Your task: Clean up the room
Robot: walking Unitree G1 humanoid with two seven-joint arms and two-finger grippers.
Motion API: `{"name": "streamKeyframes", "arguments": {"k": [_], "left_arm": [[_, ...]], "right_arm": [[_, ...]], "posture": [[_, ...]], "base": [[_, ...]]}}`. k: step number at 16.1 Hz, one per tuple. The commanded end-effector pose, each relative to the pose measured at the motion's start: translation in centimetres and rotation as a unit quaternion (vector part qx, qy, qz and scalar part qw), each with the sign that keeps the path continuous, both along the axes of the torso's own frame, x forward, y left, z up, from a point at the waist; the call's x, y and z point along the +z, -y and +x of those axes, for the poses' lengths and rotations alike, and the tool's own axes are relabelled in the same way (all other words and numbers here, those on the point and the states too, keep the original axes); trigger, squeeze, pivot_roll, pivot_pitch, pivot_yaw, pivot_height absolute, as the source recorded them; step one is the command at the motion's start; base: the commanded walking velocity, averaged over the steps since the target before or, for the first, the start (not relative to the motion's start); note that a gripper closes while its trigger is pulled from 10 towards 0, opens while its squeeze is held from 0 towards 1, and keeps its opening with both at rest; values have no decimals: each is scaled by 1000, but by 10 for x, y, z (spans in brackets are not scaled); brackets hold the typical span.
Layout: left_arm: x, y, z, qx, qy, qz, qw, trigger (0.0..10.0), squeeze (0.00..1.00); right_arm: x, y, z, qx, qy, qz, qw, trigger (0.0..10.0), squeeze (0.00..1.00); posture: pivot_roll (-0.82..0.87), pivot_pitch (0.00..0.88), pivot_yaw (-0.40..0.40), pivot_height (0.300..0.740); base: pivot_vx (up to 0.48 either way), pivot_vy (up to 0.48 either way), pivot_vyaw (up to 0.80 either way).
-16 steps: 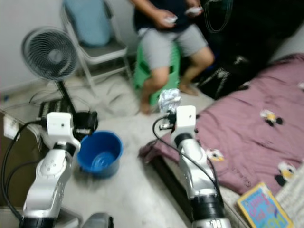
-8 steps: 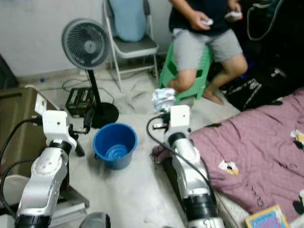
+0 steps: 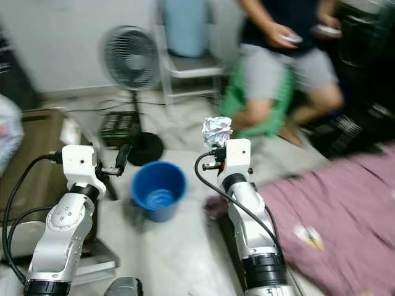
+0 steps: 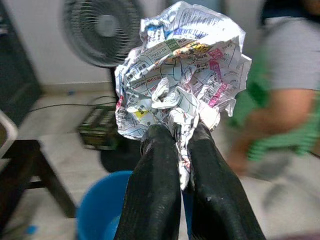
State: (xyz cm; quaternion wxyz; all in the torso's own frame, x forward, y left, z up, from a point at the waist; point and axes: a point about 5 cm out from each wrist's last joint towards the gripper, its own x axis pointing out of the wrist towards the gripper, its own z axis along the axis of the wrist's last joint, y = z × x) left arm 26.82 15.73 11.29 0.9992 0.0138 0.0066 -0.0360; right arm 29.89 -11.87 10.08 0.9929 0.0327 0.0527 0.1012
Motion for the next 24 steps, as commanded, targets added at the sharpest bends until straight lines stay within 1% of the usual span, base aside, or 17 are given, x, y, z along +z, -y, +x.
{"name": "streamKeyframes", "arguments": {"k": [1,5,11,17,19,24], "left_arm": [[4,0,0,-7,7,3,1000,10000,0],[4,0,1,-8,7,2,1000,10000,0],[4,1,1,-9,7,2,1000,10000,0],[4,2,1,-8,7,2,1000,10000,0],[4,1,1,0,7,2,1000,10000,0],[4,2,1,-1,7,6,1000,10000,0]], "right_arm": [[4,-2,1,4,6,1,1000,10000,0],[4,-2,1,6,5,2,1000,10000,0],[3,-3,1,5,3,1,1000,10000,0],[3,-4,1,10,3,1,1000,10000,0],[3,-5,1,12,5,0,1000,10000,0],[4,-5,2,12,6,1,1000,10000,0]], "posture": [[12,20,-67,740],[14,20,-68,740],[11,19,-66,740],[12,19,-67,740],[16,17,-69,740],[18,12,-71,740]], "base": [[274,0,794],[277,0,500],[277,0,0],[277,0,670],[0,0,800],[0,0,800]]}}
